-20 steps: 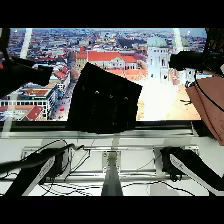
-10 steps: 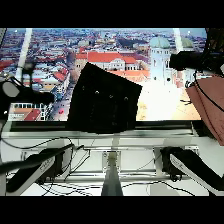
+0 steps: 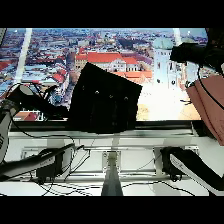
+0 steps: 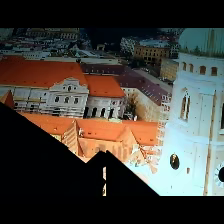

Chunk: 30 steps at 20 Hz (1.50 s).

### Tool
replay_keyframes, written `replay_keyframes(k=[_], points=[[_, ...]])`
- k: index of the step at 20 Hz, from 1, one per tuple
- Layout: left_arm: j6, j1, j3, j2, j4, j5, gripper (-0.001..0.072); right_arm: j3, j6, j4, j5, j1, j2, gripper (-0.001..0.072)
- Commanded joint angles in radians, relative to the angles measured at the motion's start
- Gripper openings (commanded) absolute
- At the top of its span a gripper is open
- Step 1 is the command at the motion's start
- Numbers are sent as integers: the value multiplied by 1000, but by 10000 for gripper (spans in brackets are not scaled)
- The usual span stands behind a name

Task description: Fold the clothes and pants, and hang the long-sleeved shirts on hangers.

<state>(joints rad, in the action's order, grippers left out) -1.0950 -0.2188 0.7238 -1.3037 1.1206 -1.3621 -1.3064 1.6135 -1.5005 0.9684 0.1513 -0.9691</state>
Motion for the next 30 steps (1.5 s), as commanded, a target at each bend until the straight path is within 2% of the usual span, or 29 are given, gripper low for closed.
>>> replay_keyframes(k=[1, 3, 5, 8, 9, 11, 13, 14, 15, 16, 19, 25, 27, 28, 29, 30], points=[[23, -33, -43, -21, 6, -3, 653, 0, -77, -95, -52, -2, -3, 37], [24, -31, -91, -21, -14, 39, 652, 2, -182, -156, 27, -2, -11, 36], [36, -23, -117, -21, -32, 45, 648, 19, -288, -220, 191, -6, -37, 36], [36, -16, -122, -21, -33, 40, 647, 154, -386, -177, 378, -111, -61, 34], [35, -15, -122, -21, -33, 40, 646, 233, -408, -100, 417, -166, -60, 34], [37, -15, -122, -21, -33, 40, 646, 407, -475, 166, 457, -269, -60, 34], [37, -15, -122, -21, -33, 40, 646, 590, -486, 412, 430, -315, -60, 44], [37, -15, -122, -21, -33, 40, 646, 669, -478, 495, 388, -312, -60, 208], [37, -13, -122, -21, -32, 42, 646, 748, -457, 578, 338, -306, -61, 509], [37, -13, -122, -21, -34, 42, 646, 809, -439, 636, 296, -298, -61, 591], [37, -12, -122, -21, -42, 43, 646, 912, -402, 758, 206, -246, -99, 590], [39, 16, -131, -22, -74, 100, 646, 917, -406, 986, 117, -85, -305, 590], [41, 36, -143, -23, -74, 122, 645, 916, -444, 1042, 84, -38, -355, 542], [41, 51, -147, -23, -75, 129, 633, 916, -455, 1051, 85, -25, -367, 542], [42, 68, -147, -23, -75, 140, 631, 916, -457, 1049, 84, -18, -368, 522], [43, 83, -147, -23, -74, 153, 630, 916, -473, 1053, 84, -18, -368, 366]])
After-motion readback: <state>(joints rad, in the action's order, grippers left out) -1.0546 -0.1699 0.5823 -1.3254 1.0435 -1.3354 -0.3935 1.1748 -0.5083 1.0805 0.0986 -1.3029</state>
